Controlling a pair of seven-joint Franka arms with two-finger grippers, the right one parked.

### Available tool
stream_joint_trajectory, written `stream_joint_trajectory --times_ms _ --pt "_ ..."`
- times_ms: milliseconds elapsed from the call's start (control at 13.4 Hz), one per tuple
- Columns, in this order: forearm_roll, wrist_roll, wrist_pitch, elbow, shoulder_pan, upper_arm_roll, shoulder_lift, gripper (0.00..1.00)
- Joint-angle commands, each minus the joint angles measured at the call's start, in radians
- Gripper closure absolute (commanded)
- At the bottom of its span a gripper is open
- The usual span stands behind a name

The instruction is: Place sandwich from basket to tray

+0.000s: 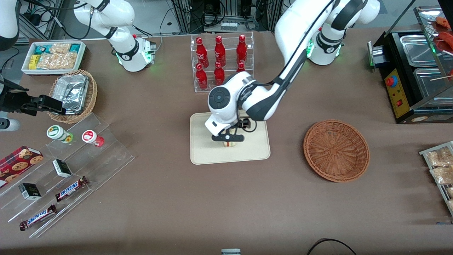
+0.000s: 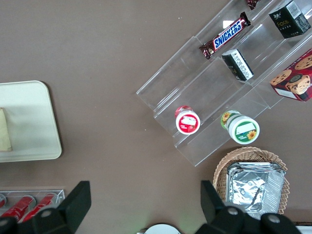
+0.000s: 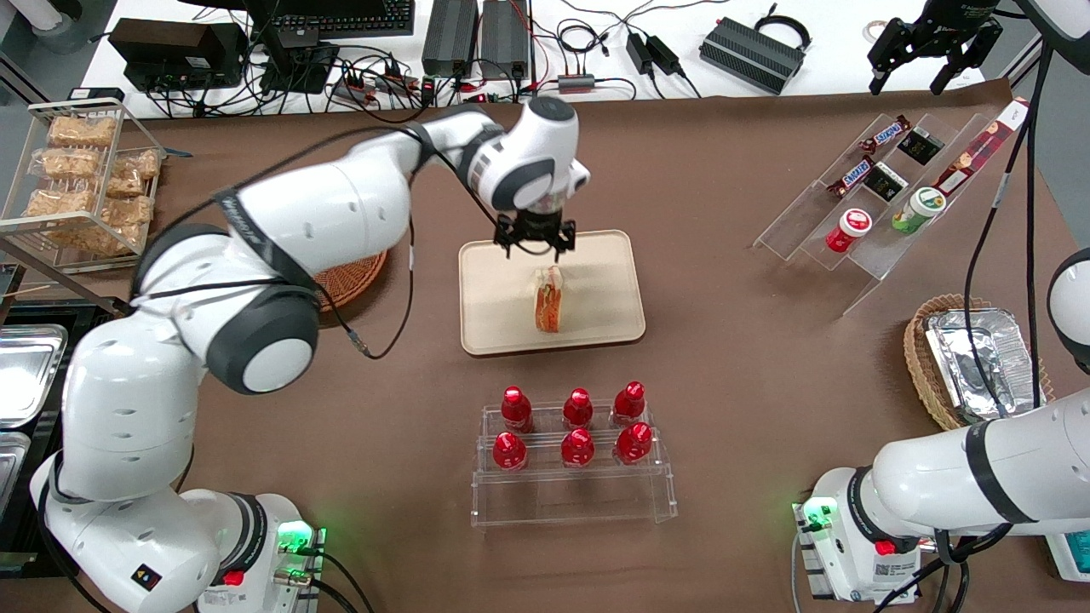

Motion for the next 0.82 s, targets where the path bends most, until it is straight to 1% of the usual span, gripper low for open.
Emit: stream_joint_trajectory --times_ms 0,150,299,374,523,748 --pt "0.003 -0.02 -0.101 -0.03 0.069 -0.004 -0.132 0.0" --pt "-0.006 0.031 -0.176 -0.041 0.112 -0.004 -0.219 0.0" --pt "-0.051 0.157 -0.247 -0.085 0.196 -0.004 -0.341 0.0" --pt "-0.057 0.22 -0.275 -0.12 0.241 -0.004 -0.404 0.0" --pt "-0.06 0.318 -0.284 -0.204 0.317 -0.004 -0.521 0.0" --pt "-0.101 0.517 -0.295 -0.297 0.466 -0.003 -0.645 0.0"
